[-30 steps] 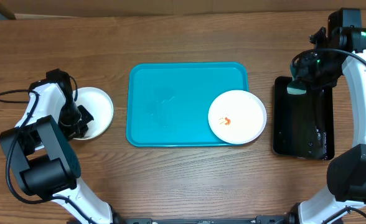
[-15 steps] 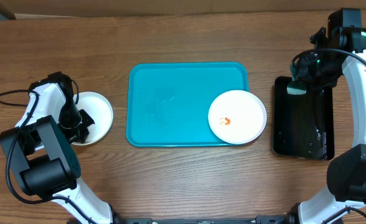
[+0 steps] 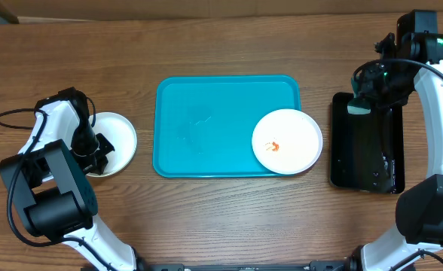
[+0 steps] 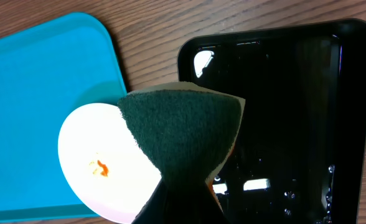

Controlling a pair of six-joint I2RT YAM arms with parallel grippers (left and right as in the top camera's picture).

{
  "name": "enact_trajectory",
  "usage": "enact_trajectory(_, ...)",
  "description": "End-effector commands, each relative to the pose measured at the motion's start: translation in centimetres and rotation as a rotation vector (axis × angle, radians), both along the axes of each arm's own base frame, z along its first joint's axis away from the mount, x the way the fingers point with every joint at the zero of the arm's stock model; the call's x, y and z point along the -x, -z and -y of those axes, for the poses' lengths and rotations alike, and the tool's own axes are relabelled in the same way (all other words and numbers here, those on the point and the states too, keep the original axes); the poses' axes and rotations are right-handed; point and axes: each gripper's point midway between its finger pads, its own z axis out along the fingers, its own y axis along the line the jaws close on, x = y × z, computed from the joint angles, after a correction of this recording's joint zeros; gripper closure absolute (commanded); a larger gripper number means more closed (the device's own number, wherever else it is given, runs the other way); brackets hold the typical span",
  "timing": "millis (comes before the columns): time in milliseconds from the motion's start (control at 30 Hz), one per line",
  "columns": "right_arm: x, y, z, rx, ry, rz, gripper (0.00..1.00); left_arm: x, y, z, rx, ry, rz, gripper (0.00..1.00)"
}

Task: Clean dirty plates on tray and stack at the side
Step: 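Open the left gripper and lift it off the white plate stack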

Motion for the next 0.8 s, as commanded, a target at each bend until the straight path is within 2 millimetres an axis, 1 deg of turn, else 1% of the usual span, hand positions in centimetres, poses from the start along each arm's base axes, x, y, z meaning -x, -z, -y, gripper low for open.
enact_trajectory(0, 0.1, -0.1, 0.0, 0.009, -0.009, 0.005, 0.96, 0.5, 0.5, 0.3, 0.011, 0.019, -0.032, 0.96)
enact_trajectory(233, 0.1, -0.1, 0.0, 0.008, -0.009, 0.004, 0.96, 0.5, 0.5, 0.3, 0.012, 0.018, -0.032, 0.95)
enact_trajectory(467, 0.1, -0.1, 0.0, 0.008, -0.009, 0.004, 0.96, 0.6, 0.4, 0.2, 0.006, 0.023, -0.035, 0.9)
enact_trajectory(633, 0.1, -0.1, 0.0, 0.008, -0.009, 0.003, 0.96, -0.1, 0.1, 0.2, 0.008, 0.02, -0.013, 0.88)
enact_trajectory(767, 0.2, -0.1, 0.0, 0.008, -0.009, 0.001, 0.96, -0.7, -0.8, 0.0, -0.003, 0.02, 0.021, 0.86)
